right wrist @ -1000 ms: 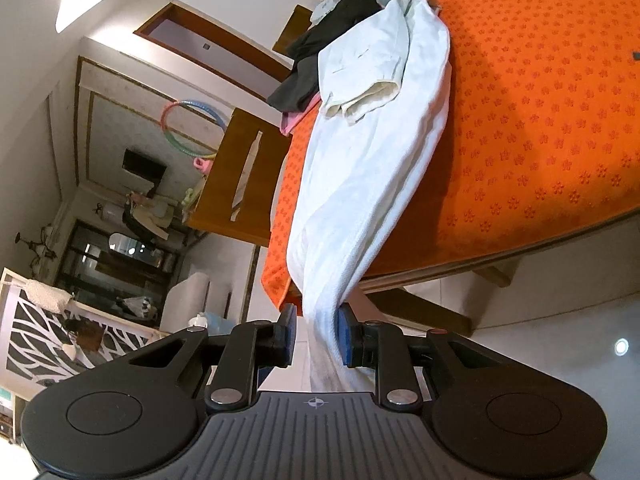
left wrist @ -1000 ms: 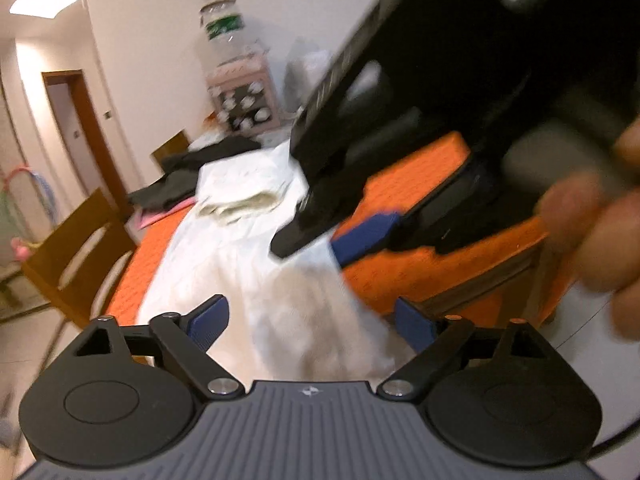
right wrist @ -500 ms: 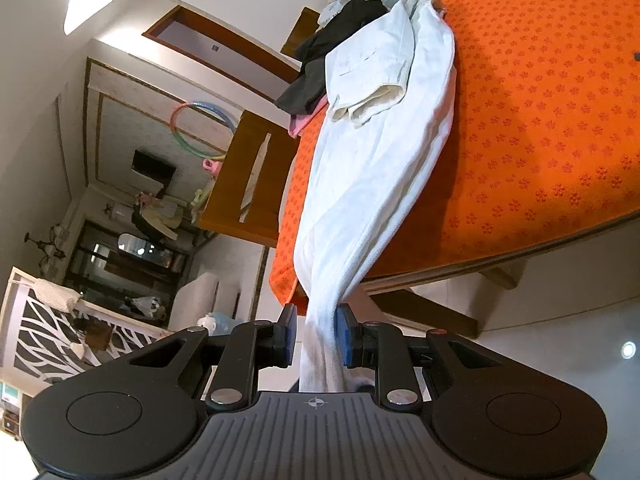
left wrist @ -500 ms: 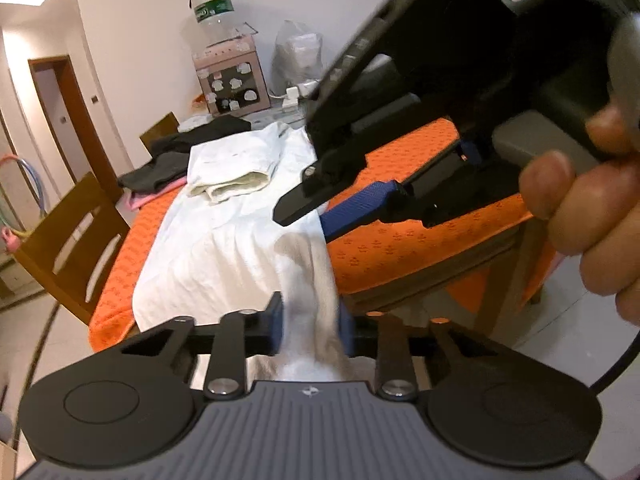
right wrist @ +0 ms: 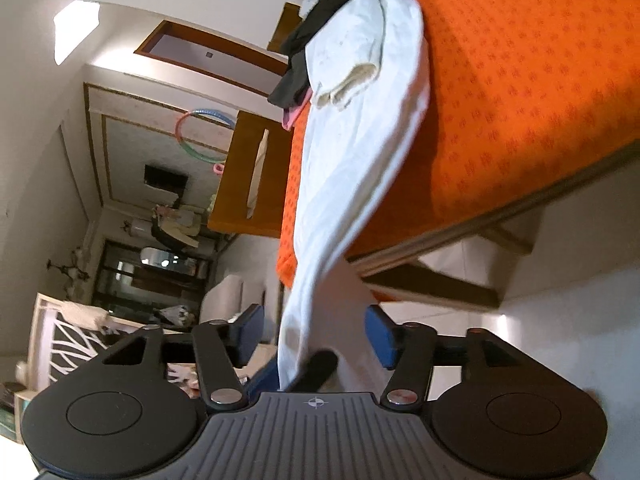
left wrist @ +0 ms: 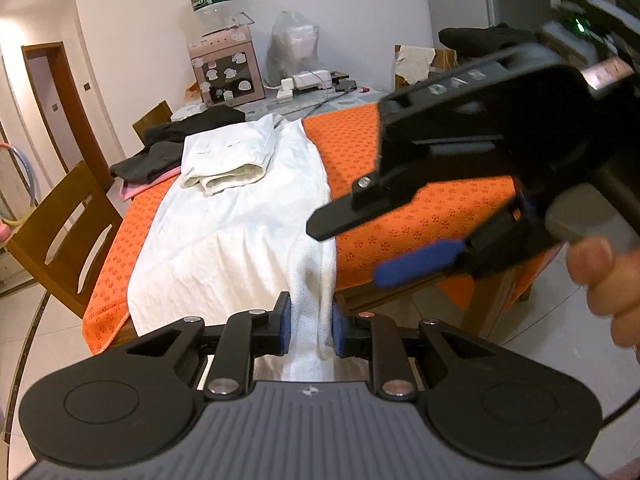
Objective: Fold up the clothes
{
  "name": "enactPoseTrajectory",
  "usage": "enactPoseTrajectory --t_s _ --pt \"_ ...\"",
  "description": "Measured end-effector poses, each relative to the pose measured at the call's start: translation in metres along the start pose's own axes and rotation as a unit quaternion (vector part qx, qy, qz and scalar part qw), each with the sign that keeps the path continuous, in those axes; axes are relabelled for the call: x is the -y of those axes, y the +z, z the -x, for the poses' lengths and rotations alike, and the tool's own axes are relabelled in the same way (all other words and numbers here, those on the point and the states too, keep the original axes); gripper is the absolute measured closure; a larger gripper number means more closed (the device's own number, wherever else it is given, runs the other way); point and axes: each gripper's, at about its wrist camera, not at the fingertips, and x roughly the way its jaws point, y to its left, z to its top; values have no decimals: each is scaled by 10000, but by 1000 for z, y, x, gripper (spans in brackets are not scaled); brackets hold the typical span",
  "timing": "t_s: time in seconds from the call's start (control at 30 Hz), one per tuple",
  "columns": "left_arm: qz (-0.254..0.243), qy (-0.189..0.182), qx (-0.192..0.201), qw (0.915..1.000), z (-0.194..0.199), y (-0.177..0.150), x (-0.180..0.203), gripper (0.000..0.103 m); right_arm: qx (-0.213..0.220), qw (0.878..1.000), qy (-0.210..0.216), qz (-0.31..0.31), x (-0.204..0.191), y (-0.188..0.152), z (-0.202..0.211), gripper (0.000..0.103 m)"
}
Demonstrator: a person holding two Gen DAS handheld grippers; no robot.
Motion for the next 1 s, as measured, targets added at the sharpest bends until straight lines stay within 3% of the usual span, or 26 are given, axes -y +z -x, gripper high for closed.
enactPoseTrajectory --t_s 0.13,0.27,0.4,0.6,0.77,0.9,1.0 --pt "93 -73 9 9999 -1 2 -5 81 101 9996 231 -100 17 -7 10 37" --pt "334 -272 -21 9991 -1 2 -16 81 261 9996 57 100 35 -16 30 36" --pt "692 -550 -136 9960 -4 6 -30 81 141 9961 -275 826 31 -31 36 36" --pt "885 -807 -364 9921 -10 16 -43 81 9 9817 -91 1902 9 -64 21 28" --pt "998 -939 -553 9890 -14 25 -47 81 0 9651 -249 2608 -4 -85 5 25" --pt "915 -916 -680 9893 -18 32 -43 81 297 9624 -464 2658 -9 -96 -11 25" --pt "829 -893 -726 9899 -20 37 -38 81 546 9664 -402 2481 -11 -97 -26 26"
